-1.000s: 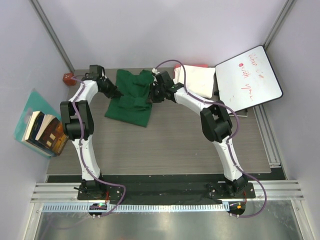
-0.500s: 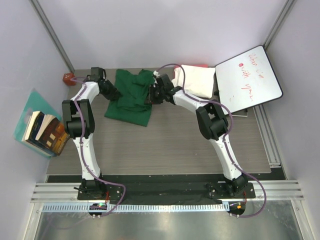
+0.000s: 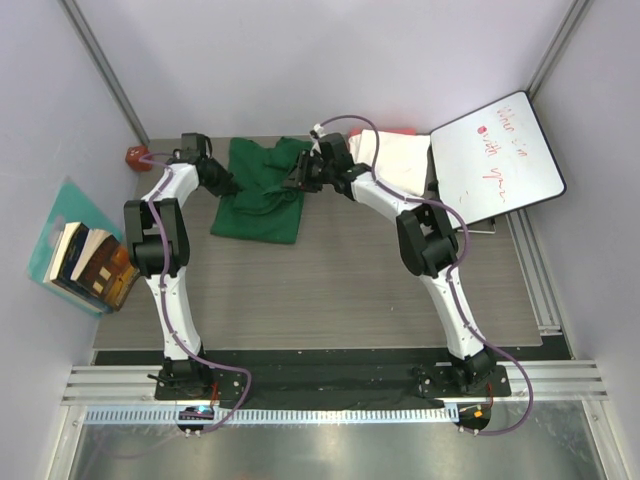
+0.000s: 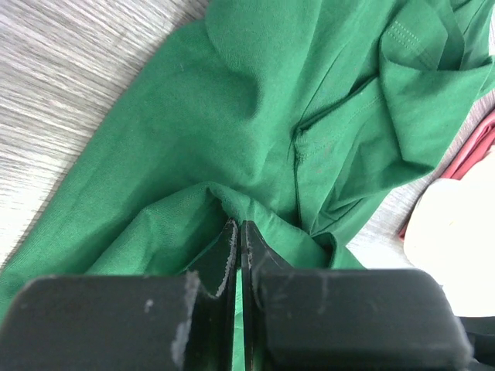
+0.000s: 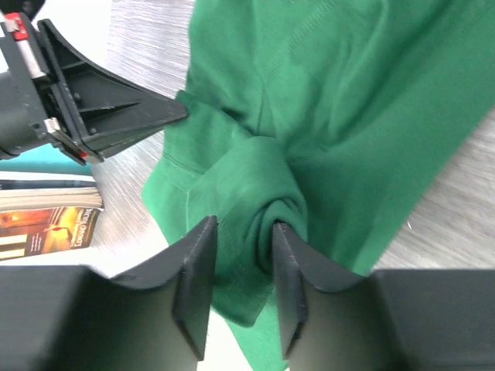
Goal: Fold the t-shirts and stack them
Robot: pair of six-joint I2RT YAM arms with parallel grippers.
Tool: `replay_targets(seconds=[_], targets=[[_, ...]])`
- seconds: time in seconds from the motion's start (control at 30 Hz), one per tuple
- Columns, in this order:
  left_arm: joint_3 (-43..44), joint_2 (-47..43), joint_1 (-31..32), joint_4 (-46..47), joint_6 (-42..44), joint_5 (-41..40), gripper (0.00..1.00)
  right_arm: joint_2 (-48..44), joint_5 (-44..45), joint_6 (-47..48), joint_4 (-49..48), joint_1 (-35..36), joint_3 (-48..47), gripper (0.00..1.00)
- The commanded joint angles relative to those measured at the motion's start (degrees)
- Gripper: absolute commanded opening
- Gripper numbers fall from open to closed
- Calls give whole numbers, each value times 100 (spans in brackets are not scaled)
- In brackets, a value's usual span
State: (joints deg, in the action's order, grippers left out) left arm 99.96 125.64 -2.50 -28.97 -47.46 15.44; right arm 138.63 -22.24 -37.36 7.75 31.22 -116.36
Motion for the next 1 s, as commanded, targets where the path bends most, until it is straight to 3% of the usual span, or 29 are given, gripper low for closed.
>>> replay_targets(seconds=[0.0, 0.3, 0.63, 0.67, 0.87, 0.97], targets=[[120, -269, -5, 252, -149, -278, 1, 156, -202, -262, -300, -72, -370, 42], [76, -330, -13, 331, -334, -454, 0, 419, -255, -684, -291, -257, -221, 41], [-152, -830, -13, 392, -404, -1271, 2, 279, -123, -1001, -616, -459, 271, 45], [-179, -901, -22, 410, -352, -1367, 4, 253, -149, -1010, -625, -477, 297, 45], [-214, -1314, -22, 234, 61, -1613, 53, -449, -185, -589, -424, -565, 903, 46], [-302, -1499, -22, 190, 176, -1755, 57, -1185, 18, -220, -371, -521, 1641, 46]])
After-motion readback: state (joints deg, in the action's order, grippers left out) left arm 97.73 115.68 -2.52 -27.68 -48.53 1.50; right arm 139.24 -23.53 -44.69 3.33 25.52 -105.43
